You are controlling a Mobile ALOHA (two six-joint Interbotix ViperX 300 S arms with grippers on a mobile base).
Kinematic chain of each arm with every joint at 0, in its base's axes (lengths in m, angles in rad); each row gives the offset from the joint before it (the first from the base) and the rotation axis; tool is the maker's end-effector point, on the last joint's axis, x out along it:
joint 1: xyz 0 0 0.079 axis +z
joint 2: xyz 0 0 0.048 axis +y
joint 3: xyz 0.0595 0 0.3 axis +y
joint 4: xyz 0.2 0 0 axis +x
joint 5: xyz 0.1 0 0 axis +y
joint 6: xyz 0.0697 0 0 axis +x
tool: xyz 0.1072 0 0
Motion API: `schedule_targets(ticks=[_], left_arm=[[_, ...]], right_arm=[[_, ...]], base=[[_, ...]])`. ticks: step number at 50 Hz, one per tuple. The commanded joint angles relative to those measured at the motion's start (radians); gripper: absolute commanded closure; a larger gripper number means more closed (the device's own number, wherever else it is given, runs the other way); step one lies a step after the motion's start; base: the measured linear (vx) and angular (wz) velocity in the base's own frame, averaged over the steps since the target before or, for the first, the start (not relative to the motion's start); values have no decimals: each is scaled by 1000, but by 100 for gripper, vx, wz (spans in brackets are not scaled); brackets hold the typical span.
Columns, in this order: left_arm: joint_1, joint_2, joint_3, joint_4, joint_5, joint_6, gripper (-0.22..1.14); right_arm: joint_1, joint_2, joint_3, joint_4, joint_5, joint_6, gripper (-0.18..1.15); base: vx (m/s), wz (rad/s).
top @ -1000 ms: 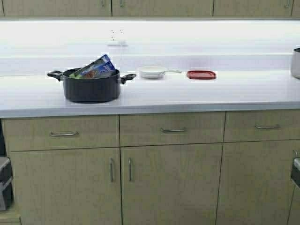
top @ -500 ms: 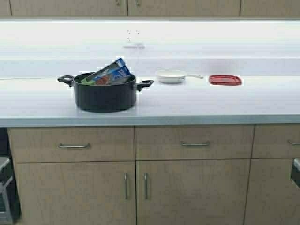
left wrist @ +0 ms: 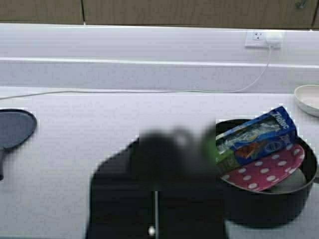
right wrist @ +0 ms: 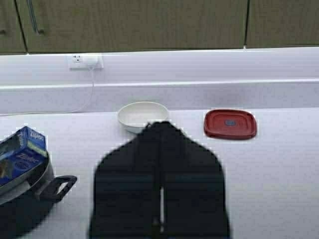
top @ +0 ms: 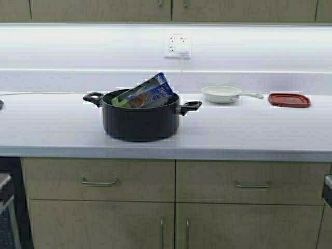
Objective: Open the cabinet, put the pot inside, then close it
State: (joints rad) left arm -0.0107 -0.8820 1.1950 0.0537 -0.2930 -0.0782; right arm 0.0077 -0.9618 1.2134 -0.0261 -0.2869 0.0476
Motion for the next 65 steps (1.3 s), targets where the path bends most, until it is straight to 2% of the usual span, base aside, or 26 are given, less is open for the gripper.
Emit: schedule_targets(ticks=[1, 13, 40, 47, 50, 53, 55, 59, 60, 61, 63, 65], left_arm=[[2, 2, -17, 2, -8, -12, 89], [-31, -23, -8, 5, -2, -38, 89], [-31, 5, -14, 8, -6, -28, 89], [-31, -6, -11, 5, -8, -40, 88], [-31, -8, -25, 5, -11, -41, 84], [-32, -12, -31, 8, -12, -43, 71], [-37, -21, -31, 8, -11, -51, 57], [-86, -52, -29, 8, -3, -54, 18], [-112, -60, -32, 8, -3, -54, 2], [-130, -64, -35, 8, -2, -51, -8], [-164, -71, -43, 8, 3, -49, -19], [-196, -72, -54, 8, 14, -48, -17]], right_arm=[[0, 12, -17, 0, -11, 5, 91], [2, 32, -14, 0, -11, 6, 91], [2, -48, 9, 0, -6, 8, 91], [49, -26, -2, -2, -6, 6, 91], [74, -6, -6, -2, -6, 6, 88], [98, 11, -9, -2, -6, 6, 76], [115, 14, -12, -2, -3, 3, 59], [172, 12, -29, -2, 12, 5, 15], [193, 11, -35, 0, 15, 3, 4], [216, 11, -41, -2, 15, 3, -6], [264, 9, -58, 0, 12, 3, -16], [305, 11, -75, 0, 6, 2, -13]], base=[[28, 5], [29, -1], [25, 4], [19, 0], [18, -4], [17, -7], [14, -7], [11, -4], [9, -4], [8, -3], [8, -2], [7, -3]])
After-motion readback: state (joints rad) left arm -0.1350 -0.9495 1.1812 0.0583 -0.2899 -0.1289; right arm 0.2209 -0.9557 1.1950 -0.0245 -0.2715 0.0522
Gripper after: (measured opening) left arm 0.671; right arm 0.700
